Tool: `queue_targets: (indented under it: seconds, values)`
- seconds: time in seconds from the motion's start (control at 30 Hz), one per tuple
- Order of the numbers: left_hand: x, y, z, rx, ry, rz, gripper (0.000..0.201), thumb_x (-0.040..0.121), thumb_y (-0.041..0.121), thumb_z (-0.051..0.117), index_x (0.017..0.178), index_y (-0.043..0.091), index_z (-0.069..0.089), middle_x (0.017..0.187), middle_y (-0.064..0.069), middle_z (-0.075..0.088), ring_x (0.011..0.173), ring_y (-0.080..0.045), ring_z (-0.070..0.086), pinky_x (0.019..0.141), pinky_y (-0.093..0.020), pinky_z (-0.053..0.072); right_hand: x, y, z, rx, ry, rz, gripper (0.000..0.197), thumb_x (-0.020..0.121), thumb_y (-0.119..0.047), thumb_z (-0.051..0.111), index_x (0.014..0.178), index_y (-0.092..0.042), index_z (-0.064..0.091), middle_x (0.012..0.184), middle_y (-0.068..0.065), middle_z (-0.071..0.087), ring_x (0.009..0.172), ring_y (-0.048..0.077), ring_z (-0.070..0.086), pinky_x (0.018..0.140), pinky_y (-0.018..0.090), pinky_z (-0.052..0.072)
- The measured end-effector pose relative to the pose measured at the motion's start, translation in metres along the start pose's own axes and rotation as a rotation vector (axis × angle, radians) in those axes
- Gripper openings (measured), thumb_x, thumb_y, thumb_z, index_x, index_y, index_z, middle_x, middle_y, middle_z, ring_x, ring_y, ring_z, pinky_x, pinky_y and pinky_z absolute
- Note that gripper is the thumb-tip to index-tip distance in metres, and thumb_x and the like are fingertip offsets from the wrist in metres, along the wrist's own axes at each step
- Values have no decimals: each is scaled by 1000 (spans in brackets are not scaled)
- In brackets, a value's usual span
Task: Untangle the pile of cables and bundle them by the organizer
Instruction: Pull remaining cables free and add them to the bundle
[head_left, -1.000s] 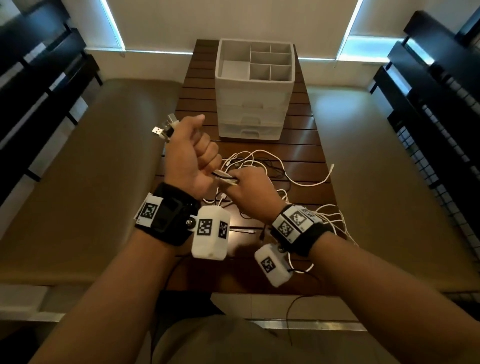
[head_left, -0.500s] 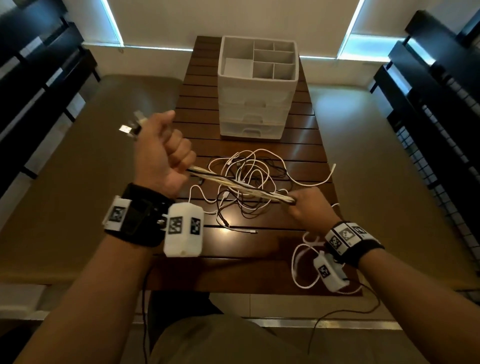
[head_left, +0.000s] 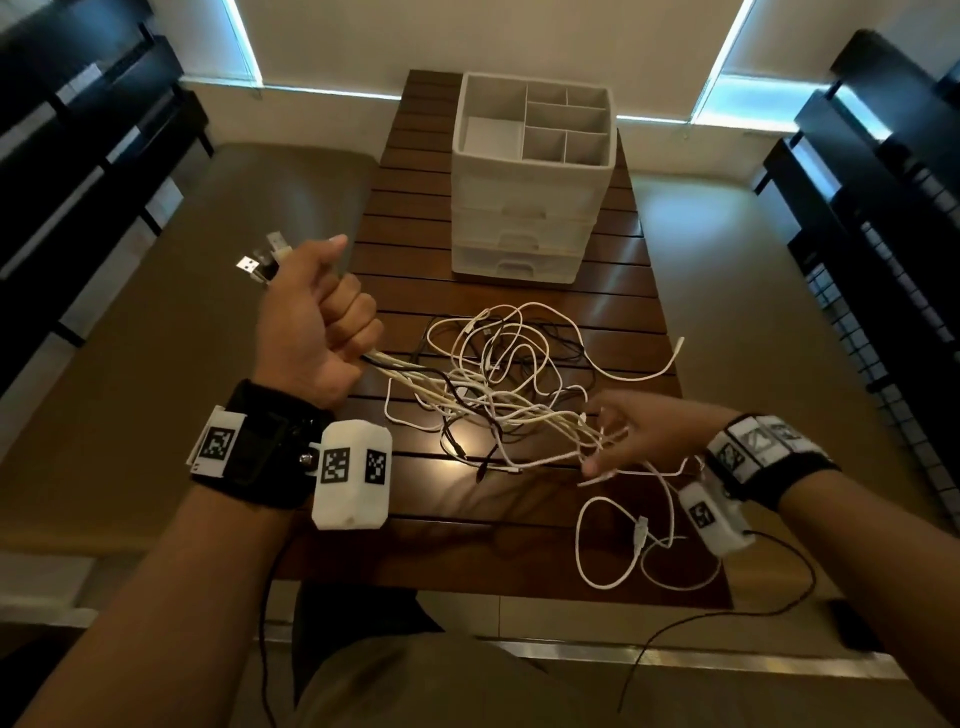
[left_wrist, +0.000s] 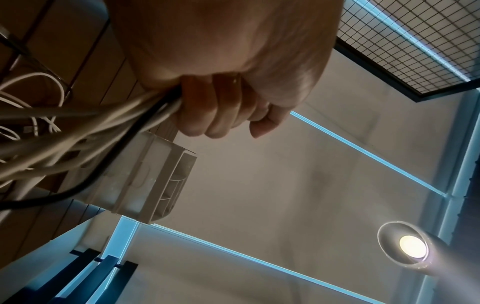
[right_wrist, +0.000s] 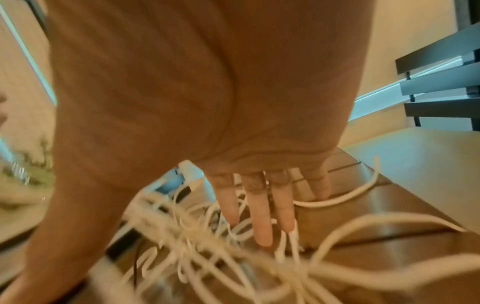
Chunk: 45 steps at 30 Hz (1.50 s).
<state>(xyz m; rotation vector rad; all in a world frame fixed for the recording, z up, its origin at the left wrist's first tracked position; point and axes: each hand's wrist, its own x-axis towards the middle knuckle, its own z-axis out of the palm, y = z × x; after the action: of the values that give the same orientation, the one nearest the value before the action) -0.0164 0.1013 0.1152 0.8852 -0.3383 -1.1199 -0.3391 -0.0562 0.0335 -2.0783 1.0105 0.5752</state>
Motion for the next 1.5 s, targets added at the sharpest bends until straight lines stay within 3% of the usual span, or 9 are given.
queue_targets:
  seconds: [0.23,0.37,0.47,0.53,0.7,0.83,0.97,1.13,1.5]
  values:
    - [-5,-16,10,11,-80,-112,60,105,26,50,52,26,23,42,9,15,33,-6,13,32,-21,12,69,-72,-29,63,510,-230,27,99,-43,66,108,-19,73,95,-8,70,87,12,68,90,44,59]
    - [-8,-23,12,9,-97,-133,61,105,26,51,49,25,29,41,10,17,32,-6,14,33,-21,10,115,-110,-6,-66,228,-264,36,99,-29,67,134,-23,67,113,-7,68,92,7,63,84,30,57]
    - [-10,-24,10,12,-92,-140,61,105,27,51,48,25,29,41,9,17,32,-6,14,33,-21,11,139,-116,11,-191,53,-235,58,98,-30,68,153,-34,48,148,-1,56,120,19,62,100,40,55]
    - [-11,-25,8,20,-86,-140,62,105,27,51,47,26,30,41,9,17,33,-6,14,34,-21,10,147,-115,15,-265,40,-253,45,99,-27,65,144,-28,59,138,5,65,116,24,66,100,44,56]
    - [-11,-27,6,19,-77,-146,63,105,28,51,45,26,31,40,9,18,32,-6,14,33,-20,11,135,-120,-12,-104,206,-259,15,101,-16,63,108,-12,77,87,0,69,66,6,60,58,27,54]
    - [-8,-33,13,39,-62,-154,63,105,27,52,46,26,30,41,9,17,33,-6,13,32,-20,12,108,-130,-45,152,397,-375,18,102,-26,64,111,-16,75,93,2,74,78,14,70,68,23,56]
    - [-3,-41,16,33,-38,-148,63,106,28,52,48,25,29,40,8,16,32,-7,12,31,-19,12,76,-129,-66,310,536,-486,21,104,-26,61,115,-16,76,95,3,78,86,17,75,84,38,63]
    - [2,-46,17,16,19,-129,62,106,31,55,50,25,30,41,8,17,32,-7,14,32,-20,12,26,-133,-99,707,757,-684,24,108,-18,54,123,-7,69,103,18,73,90,32,76,82,47,64]
    - [-5,-50,33,77,32,-112,42,106,38,58,68,19,56,44,9,25,34,-5,18,34,-20,14,-27,-157,-131,591,1040,-916,30,108,-19,52,126,-1,66,113,15,73,104,26,74,94,49,60]
